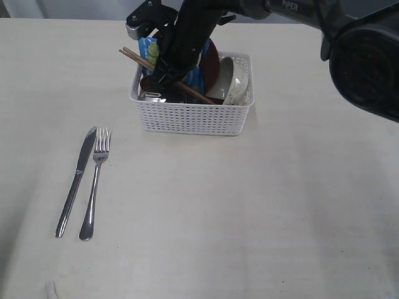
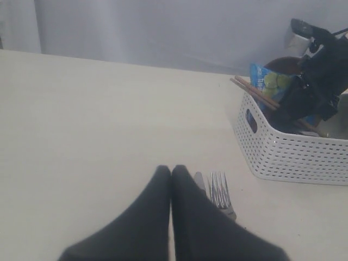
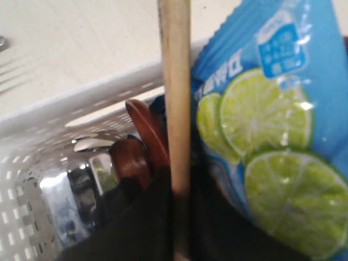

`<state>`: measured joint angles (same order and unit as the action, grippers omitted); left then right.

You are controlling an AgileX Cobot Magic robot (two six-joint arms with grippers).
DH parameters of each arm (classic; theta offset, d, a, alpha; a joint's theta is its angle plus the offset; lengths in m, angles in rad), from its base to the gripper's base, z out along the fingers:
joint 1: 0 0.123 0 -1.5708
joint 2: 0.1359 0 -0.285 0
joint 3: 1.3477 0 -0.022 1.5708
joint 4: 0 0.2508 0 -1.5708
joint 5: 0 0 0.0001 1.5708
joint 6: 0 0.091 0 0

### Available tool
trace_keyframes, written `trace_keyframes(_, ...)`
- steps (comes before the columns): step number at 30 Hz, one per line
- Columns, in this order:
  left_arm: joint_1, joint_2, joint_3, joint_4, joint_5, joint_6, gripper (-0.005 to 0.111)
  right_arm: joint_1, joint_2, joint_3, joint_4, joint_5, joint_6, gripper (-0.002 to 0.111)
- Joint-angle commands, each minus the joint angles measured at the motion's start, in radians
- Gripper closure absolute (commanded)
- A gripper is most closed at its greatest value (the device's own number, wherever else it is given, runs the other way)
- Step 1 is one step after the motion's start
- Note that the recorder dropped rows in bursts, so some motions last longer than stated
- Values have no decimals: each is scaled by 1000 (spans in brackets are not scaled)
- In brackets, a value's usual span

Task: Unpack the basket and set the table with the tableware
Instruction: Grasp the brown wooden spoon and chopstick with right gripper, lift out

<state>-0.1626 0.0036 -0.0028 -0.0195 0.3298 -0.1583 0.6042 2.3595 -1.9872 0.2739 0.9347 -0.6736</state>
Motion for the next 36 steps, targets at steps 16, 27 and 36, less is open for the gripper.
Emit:
trace_keyframes(16,1,-4,3,-1,-11,1,107,5,-119,10,1,11,23,109)
trace_keyframes(27,1,-4,3,-1,-11,1,107,5,-238,10,4,35,68,109)
trace_keyframes(36,1,-4,3,-1,-11,1,107,5,-235,14,-39,70,119,109)
